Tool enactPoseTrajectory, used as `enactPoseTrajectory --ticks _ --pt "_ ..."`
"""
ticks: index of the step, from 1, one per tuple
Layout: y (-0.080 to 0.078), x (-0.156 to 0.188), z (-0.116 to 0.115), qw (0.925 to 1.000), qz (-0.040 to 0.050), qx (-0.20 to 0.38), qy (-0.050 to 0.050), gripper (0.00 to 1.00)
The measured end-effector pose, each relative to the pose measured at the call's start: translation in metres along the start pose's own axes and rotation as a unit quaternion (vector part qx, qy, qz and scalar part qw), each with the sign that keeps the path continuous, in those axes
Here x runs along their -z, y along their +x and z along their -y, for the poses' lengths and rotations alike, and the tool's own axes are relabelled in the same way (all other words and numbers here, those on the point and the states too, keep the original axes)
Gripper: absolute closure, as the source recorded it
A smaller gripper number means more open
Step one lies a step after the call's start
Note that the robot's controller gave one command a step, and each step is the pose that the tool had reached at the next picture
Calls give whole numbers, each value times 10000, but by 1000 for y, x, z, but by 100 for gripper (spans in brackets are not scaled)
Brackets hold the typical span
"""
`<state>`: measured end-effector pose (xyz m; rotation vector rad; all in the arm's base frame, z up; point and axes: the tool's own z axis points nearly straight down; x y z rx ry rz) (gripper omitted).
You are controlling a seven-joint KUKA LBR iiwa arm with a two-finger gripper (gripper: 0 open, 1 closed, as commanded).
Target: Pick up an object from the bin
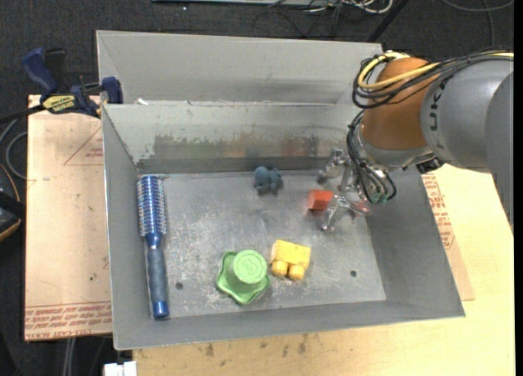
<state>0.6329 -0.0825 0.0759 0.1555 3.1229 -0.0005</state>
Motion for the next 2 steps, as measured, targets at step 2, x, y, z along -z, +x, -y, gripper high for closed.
enactPoseTrajectory --ticks 2 --pt "-16 132 16 9993 -7 -385 3 100"
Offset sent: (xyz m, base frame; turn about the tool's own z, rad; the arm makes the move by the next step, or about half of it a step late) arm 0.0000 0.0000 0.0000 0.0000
